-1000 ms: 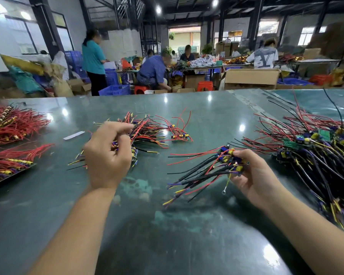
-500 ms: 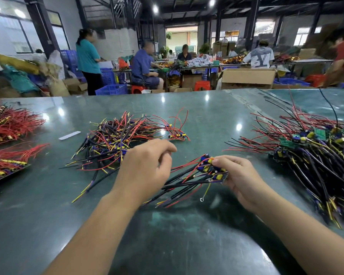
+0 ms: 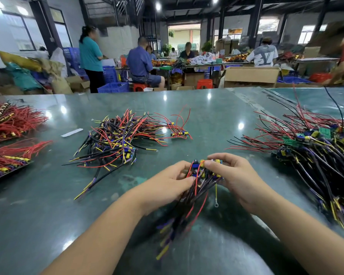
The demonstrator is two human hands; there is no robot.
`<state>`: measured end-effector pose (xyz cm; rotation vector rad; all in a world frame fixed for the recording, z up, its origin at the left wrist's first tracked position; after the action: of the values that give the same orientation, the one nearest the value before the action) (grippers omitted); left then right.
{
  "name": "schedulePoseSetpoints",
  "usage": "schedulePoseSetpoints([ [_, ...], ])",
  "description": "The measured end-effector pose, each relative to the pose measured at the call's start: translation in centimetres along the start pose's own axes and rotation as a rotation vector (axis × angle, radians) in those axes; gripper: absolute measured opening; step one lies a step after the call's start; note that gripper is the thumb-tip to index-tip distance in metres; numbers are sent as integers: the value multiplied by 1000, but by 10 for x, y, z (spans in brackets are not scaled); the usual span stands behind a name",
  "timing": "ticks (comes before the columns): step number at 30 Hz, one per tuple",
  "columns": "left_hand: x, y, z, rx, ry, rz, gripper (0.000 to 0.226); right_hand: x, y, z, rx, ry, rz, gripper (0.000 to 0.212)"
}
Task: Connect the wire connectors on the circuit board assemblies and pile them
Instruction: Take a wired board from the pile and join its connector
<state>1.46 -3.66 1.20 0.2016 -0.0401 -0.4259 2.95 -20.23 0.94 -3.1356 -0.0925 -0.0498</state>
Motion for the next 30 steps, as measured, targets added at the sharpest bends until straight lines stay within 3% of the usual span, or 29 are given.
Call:
schedulePoseSetpoints([
  [6, 7, -4, 0, -178, -57, 165, 12, -3, 1, -2, 39, -31, -53, 26],
  [9, 9, -5, 0, -341, -59, 215, 8, -4, -1, -1, 182, -16, -151, 19],
  [19, 9, 1, 1, -577, -182, 56, 20, -5, 6, -9, 149, 111, -240, 22],
  [30, 11, 4, -4, -646, -139, -43, 25, -2, 7, 1, 208, 125, -293, 16],
])
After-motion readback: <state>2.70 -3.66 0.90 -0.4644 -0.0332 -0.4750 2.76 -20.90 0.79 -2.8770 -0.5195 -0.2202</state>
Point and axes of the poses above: each hand's wrist, its own x-axis towards the middle knuckle, its own y-axis out of the back of the hand, z = x × y, the point moved 2 cm from there along x, towards the middle knuckle, and after that the axes turned 7 degrees about -x, right-handed, at the moved point
